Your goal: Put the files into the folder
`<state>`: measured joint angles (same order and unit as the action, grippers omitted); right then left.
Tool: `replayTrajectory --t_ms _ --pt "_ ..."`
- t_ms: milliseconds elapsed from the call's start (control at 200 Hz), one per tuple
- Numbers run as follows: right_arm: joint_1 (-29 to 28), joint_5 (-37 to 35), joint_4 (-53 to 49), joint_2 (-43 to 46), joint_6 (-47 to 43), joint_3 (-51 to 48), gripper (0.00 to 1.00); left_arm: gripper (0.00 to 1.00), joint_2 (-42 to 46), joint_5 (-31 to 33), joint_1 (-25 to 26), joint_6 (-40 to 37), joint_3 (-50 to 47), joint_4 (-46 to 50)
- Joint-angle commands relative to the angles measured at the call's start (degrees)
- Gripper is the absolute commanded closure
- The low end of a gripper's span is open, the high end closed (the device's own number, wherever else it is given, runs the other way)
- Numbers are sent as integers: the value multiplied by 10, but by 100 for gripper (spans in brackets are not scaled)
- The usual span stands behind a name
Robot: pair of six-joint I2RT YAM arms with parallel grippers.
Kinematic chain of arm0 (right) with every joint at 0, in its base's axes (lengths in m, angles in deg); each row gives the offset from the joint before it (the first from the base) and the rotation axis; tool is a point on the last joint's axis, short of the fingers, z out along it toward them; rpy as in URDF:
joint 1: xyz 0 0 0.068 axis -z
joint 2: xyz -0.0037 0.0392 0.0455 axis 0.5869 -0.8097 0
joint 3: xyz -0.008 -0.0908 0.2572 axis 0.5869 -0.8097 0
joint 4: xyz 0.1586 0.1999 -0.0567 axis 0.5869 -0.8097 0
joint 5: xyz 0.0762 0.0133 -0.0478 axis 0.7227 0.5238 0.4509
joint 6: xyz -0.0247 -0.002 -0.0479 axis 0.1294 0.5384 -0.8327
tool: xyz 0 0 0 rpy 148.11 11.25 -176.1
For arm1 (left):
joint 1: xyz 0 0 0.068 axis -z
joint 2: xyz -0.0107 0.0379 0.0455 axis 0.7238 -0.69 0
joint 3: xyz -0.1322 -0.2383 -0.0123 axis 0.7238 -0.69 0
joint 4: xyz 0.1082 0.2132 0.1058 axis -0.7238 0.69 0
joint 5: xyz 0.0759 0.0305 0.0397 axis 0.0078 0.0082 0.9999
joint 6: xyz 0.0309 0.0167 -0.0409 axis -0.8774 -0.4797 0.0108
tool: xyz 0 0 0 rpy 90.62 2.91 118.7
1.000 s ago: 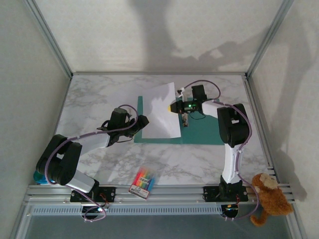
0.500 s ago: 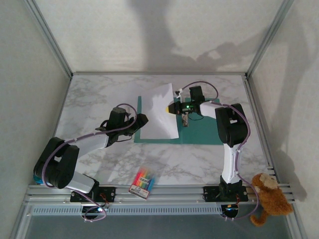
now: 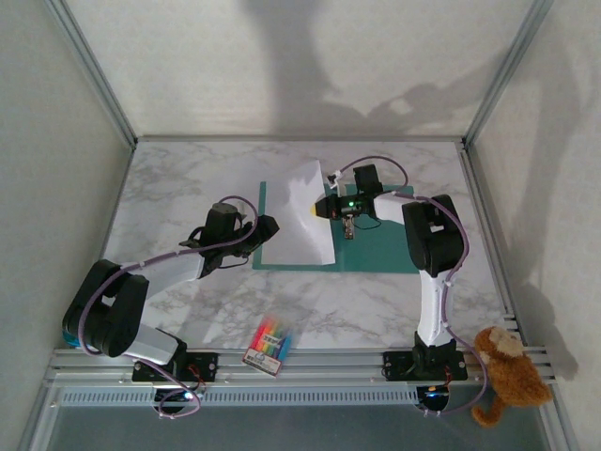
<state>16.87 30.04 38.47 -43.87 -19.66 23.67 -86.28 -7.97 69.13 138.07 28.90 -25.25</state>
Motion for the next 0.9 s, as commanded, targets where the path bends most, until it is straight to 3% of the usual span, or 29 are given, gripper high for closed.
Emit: replayTrajectory --t_ms 0,255,716,891 --pt "-4 -28 -43 -14 -19 25 88 20 13 10 -4 -1 -4 10" --pt "3 -29 -79 -61 -19 87 74 19 9 6 -4 -8 2 19" --pt "29 -12 -125 -104 -21 175 72 19 0 -6 -4 -16 0 20" --pt "33 -4 -128 -119 -14 199 76 19 0 -5 -4 -19 1 23"
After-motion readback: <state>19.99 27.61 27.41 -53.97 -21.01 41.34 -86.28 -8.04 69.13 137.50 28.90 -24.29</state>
